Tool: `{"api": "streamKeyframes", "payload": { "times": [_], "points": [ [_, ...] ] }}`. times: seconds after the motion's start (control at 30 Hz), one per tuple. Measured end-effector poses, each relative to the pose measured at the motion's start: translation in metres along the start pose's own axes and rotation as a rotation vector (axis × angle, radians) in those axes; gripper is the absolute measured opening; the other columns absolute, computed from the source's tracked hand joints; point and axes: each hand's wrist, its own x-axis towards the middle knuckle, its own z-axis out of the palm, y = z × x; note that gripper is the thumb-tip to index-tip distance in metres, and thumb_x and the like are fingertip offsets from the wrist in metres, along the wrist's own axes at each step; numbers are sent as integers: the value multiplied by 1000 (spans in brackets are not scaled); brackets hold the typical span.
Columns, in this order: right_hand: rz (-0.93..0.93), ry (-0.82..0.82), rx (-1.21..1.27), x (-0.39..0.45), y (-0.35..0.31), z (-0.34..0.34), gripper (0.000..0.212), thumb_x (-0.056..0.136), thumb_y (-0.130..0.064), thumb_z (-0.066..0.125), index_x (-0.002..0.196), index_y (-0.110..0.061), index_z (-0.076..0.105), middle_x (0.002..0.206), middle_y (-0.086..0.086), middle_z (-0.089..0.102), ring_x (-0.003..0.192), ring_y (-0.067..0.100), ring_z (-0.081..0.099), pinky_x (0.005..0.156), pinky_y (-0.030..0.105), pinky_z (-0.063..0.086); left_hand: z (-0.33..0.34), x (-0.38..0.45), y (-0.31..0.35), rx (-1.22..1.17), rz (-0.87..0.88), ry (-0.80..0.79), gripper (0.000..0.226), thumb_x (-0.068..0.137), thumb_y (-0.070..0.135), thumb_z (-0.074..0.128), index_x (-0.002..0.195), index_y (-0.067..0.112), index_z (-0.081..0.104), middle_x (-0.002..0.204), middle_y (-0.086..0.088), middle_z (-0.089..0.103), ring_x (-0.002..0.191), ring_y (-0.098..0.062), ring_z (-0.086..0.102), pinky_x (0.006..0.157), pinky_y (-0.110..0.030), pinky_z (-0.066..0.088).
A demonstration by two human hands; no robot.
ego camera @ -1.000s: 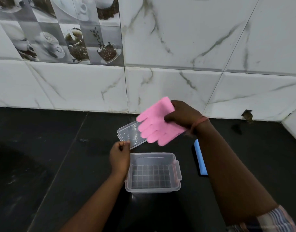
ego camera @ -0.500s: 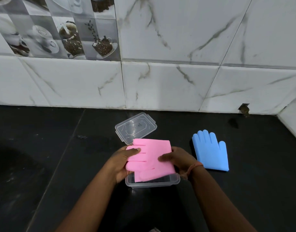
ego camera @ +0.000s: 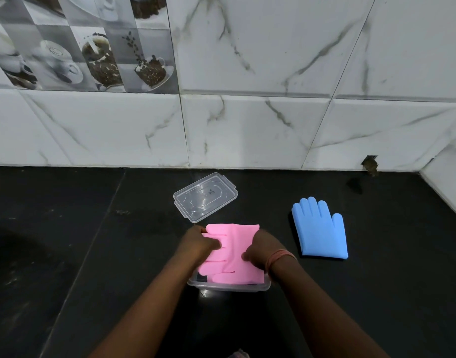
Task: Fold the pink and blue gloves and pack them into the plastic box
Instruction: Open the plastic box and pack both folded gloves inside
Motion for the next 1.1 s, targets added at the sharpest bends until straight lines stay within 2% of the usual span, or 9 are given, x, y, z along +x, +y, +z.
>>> {"api": "streamKeyframes", "payload": {
  "times": [0.17, 0.23, 0.4, 0.5, 0.6, 0.77, 0.83, 0.93, 1.1],
  "points": [
    [-16, -4, -13, -2, -2, 3, 35, 93, -13, 62, 126, -6, 56, 120, 11, 63, 104, 22, 63, 87, 29, 54, -2, 1, 9, 284, 63, 8, 31, 78, 28, 76, 106, 16, 71, 103, -7, 73, 95, -24, 70, 81, -33, 55],
    [-26, -50, -19, -3, -2, 0, 34, 92, -14, 64, 125, -7, 57, 120, 11, 64, 99, 21, 61, 85, 28, 53, -1, 3, 11, 370, 65, -26, 39, 81, 38, 73, 112, 15, 70, 111, -8, 73, 98, -25, 69, 85, -34, 56],
    [1, -221, 150, -6, 2, -17, 47, 91, -17, 70, 134, -8, 54, 129, 13, 62, 117, 29, 60, 101, 42, 52, 1, 8, 12, 393, 68, -28, 59, 89, 54, 66, 129, 10, 64, 128, -11, 68, 112, -28, 66, 88, -33, 52],
    [-13, -300, 491, -9, 10, -22, 45, 90, -3, 67, 132, -14, 53, 126, 13, 63, 117, 34, 60, 98, 55, 52, -7, 11, 13, 240, 17, -97, 51, 85, 47, 76, 121, 11, 69, 115, -9, 73, 102, -25, 70, 88, -37, 56],
    [-95, -337, 814, -11, 18, -20, 41, 89, 9, 60, 124, -12, 60, 124, 20, 65, 116, 41, 61, 100, 60, 49, -23, 12, 16, -44, -64, -213, 43, 81, 28, 85, 115, 5, 73, 107, -17, 78, 102, -37, 74, 97, -57, 57],
    [-209, -422, 1176, -19, 16, -15, 43, 86, 11, 58, 126, -5, 61, 120, 23, 68, 103, 37, 66, 90, 49, 57, -45, 9, 18, -339, -107, -396, 59, 75, 24, 91, 123, -2, 69, 123, -27, 71, 120, -47, 65, 108, -67, 44],
    [-245, -459, 1265, -24, 12, -14, 50, 79, 7, 64, 128, -4, 61, 118, 22, 68, 102, 37, 67, 86, 49, 58, -55, 10, 12, -432, -117, -442, 63, 71, 31, 95, 122, 3, 72, 127, -26, 70, 121, -46, 64, 113, -67, 37],
    [-242, -503, 1372, -30, 10, -3, 55, 75, 3, 68, 129, -7, 60, 120, 21, 69, 103, 38, 67, 86, 51, 58, -66, 12, -11, -635, -184, -497, 60, 67, 35, 96, 119, 11, 77, 122, -19, 73, 107, -36, 72, 101, -58, 53],
    [-128, -448, 1439, -30, 26, 35, 41, 78, 7, 65, 116, -9, 69, 115, 22, 72, 99, 38, 70, 87, 53, 58, -60, 4, -24, -697, -247, -550, 70, 64, 19, 97, 126, 1, 71, 125, -26, 71, 108, -40, 71, 95, -64, 56]
  ]
}}
